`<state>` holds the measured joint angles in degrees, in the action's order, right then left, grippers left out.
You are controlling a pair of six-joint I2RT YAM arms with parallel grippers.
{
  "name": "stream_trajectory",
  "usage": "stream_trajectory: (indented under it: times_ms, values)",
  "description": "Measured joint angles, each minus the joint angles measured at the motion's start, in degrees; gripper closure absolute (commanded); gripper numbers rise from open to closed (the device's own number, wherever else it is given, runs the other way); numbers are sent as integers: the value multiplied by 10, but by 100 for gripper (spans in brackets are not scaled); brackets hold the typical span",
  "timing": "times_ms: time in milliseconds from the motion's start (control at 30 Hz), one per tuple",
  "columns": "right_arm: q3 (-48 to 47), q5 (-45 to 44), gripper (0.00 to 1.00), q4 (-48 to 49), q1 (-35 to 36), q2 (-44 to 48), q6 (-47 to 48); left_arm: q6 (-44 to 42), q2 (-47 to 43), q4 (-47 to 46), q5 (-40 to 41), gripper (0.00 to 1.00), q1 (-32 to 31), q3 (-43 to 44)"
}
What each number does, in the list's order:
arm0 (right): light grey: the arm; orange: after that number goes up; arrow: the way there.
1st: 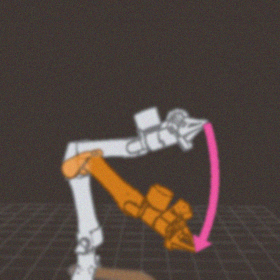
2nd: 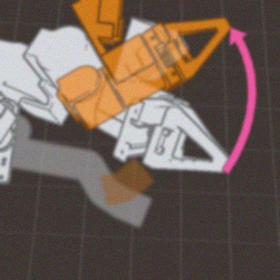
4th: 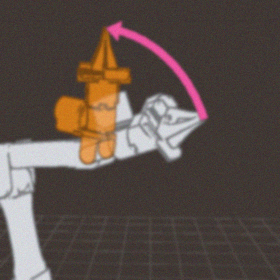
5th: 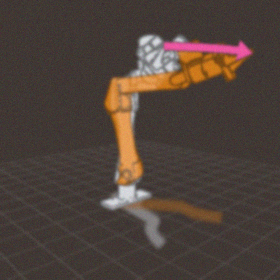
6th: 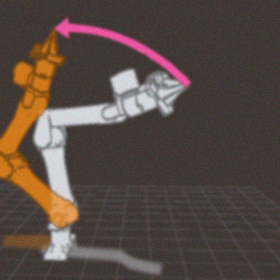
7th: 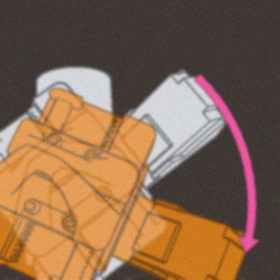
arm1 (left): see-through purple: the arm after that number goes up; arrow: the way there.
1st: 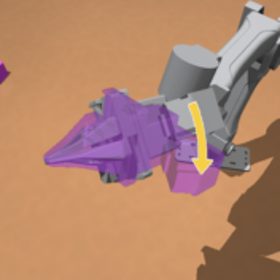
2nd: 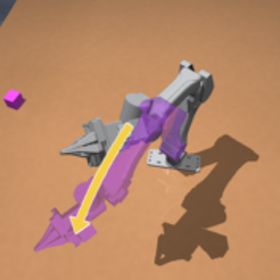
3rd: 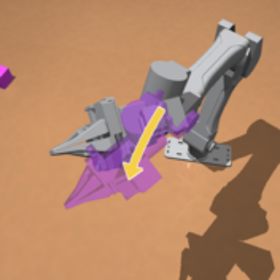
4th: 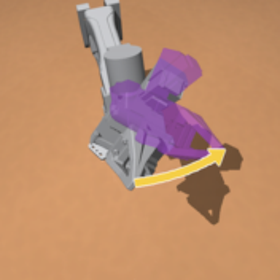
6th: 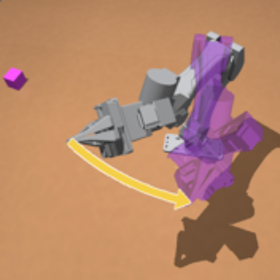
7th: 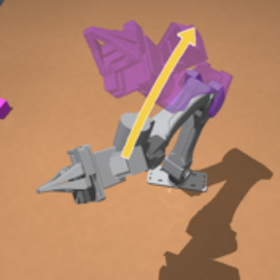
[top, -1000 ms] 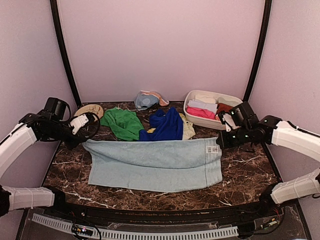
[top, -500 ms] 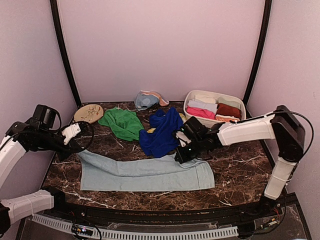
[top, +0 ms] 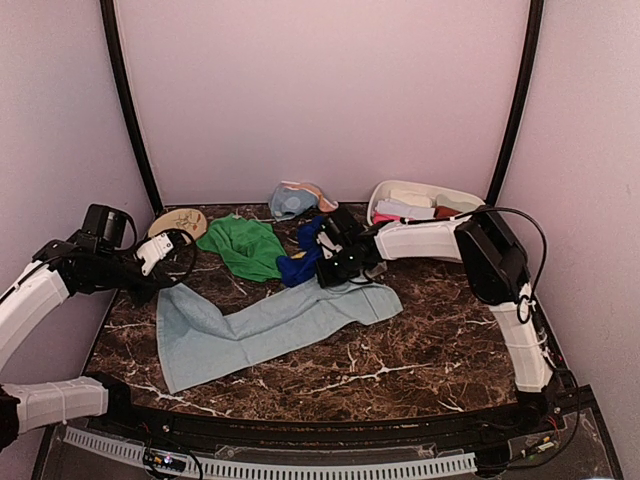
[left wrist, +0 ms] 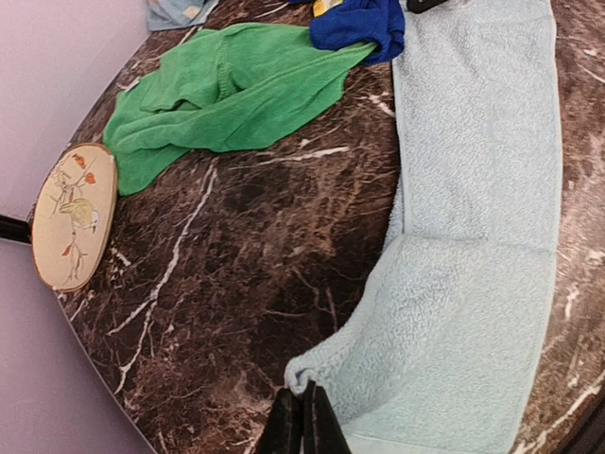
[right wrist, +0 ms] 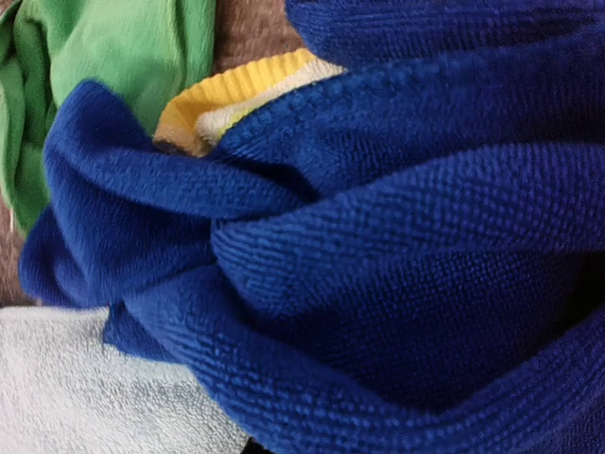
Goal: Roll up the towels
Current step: Flatten out the towel at the center of the board.
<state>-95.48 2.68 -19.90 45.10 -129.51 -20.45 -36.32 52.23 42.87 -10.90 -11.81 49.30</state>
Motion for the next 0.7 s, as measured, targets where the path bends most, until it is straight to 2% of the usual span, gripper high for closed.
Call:
stream_trajectory:
  times_ms: [267, 400, 467, 533, 700]
  values:
    - [-304, -18, 100, -76, -37, -176, 20, 10, 78, -146, 111, 100, 0, -33]
    - [-373, -20, 100, -92, -45, -209, 24, 10, 128, -205, 141, 100, 6, -28]
    - [-370, -11, 100, -94, -47, -203, 24, 12, 156, -206, 148, 100, 9, -7]
    - [-320, -1, 100, -77, -45, -173, 26, 14, 172, -204, 148, 100, 11, 21]
    - [-30, 30, 100, -25, -28, 41, 27, 19, 149, -178, 132, 100, 13, 83]
